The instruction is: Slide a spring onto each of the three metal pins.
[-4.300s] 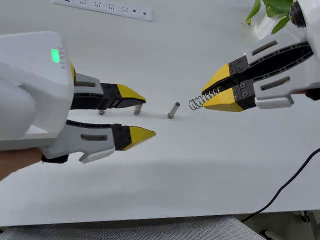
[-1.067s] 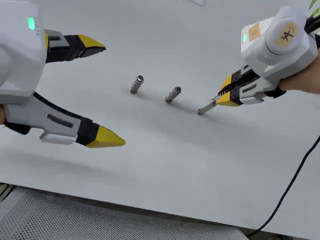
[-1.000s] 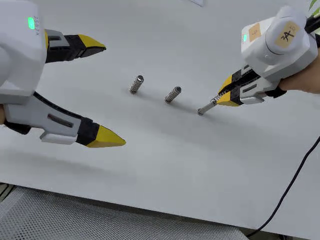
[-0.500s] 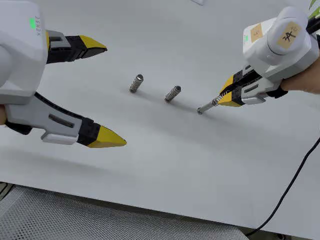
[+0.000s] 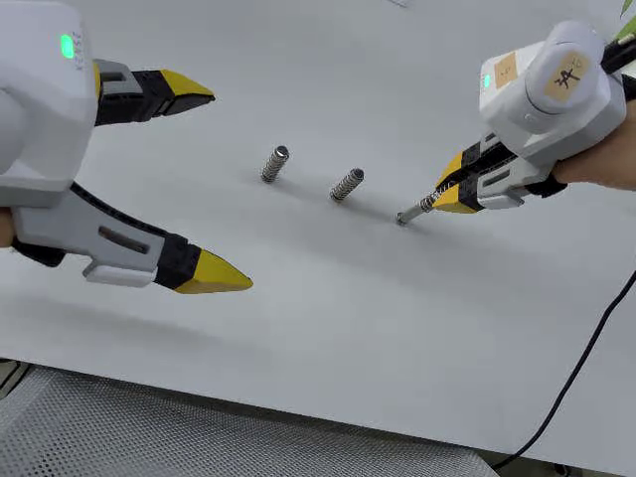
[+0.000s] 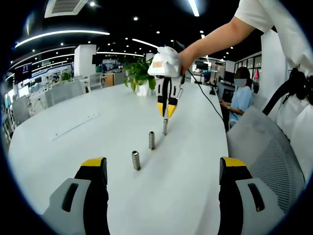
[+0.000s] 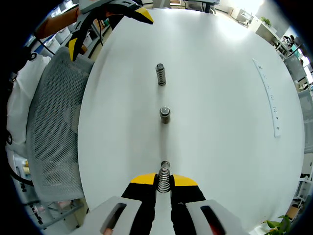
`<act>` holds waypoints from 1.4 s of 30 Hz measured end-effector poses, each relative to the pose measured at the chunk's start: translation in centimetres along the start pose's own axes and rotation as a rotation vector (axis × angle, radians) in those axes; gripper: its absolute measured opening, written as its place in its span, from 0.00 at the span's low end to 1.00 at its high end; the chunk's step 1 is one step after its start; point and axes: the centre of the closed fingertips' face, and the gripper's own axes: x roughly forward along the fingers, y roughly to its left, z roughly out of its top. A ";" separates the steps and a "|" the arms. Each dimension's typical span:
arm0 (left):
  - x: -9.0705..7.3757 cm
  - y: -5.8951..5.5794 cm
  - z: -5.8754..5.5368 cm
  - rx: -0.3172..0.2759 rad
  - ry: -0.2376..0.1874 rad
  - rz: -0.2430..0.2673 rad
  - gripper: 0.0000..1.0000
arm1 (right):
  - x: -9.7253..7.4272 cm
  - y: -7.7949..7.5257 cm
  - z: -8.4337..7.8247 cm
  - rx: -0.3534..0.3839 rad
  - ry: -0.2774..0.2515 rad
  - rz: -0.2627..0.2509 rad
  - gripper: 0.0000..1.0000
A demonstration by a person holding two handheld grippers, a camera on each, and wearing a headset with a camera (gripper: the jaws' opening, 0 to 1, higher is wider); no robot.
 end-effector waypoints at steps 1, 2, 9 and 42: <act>0.0 0.1 0.0 -0.001 0.001 0.001 0.95 | 0.2 -0.2 0.0 0.000 0.000 0.000 0.06; 0.0 0.1 0.0 -0.001 0.001 0.001 0.95 | 0.3 -0.2 -0.1 0.002 0.000 0.002 0.06; 0.0 0.2 -0.1 -0.001 0.002 -0.002 0.94 | 1.0 -0.3 -0.1 0.005 0.004 0.008 0.07; -0.2 0.3 -0.5 -0.004 0.010 -0.005 0.94 | 3.1 0.3 0.0 -0.002 0.028 0.019 0.07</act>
